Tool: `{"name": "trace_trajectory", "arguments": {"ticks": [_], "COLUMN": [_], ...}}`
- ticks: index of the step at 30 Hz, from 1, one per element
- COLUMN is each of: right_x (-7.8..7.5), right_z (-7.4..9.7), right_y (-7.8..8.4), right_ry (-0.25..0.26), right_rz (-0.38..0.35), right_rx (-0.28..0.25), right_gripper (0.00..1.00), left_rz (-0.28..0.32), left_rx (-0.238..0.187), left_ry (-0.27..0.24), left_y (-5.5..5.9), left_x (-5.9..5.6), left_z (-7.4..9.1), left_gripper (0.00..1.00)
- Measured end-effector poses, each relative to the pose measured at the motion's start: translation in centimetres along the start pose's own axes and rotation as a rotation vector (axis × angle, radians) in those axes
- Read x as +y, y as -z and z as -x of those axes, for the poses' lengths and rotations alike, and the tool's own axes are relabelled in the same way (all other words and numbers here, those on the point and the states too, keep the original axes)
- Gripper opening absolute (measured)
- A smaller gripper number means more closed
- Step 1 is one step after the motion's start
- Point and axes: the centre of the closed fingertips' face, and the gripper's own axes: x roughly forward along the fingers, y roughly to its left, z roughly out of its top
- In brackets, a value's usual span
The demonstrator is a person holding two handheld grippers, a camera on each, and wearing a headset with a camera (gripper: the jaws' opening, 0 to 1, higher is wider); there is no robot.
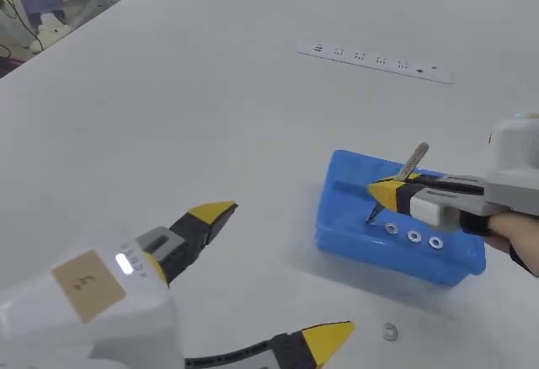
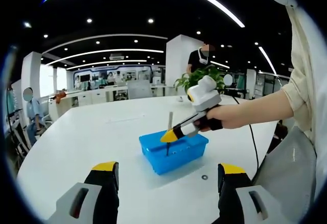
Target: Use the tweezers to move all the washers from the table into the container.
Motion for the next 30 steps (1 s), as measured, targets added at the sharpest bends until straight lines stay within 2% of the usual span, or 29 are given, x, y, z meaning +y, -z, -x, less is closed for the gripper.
{"name": "trace_trajectory", "arguments": {"ticks": [9, 13, 21, 30], "right_x": [0.3, 0.6, 0.7, 1.9], "right_z": [0.0, 0.4, 0.6, 1.7], "right_y": [0.3, -0.2, -0.8, -2.0], "right_ry": [-0.007, -0.015, -0.014, -0.024], "right_rz": [0.036, 0.032, 0.041, 0.036], "right_rx": [0.017, -0.012, -0.035, -0.087], "right_gripper": [0.04, 0.04, 0.04, 0.04], "left_rz": [0.000, 0.000, -0.001, -0.003], "left_rx": [-0.001, -0.002, -0.002, 0.000], "left_ry": [0.000, -0.002, 0.000, 0.000], "left_y": [-0.1, -0.1, 0.0, 0.1], "left_x": [0.0, 0.0, 0.0, 0.0], "left_z": [0.0, 0.0, 0.0, 0.1], "left_gripper": [0.80, 0.80, 0.80, 0.80]}}
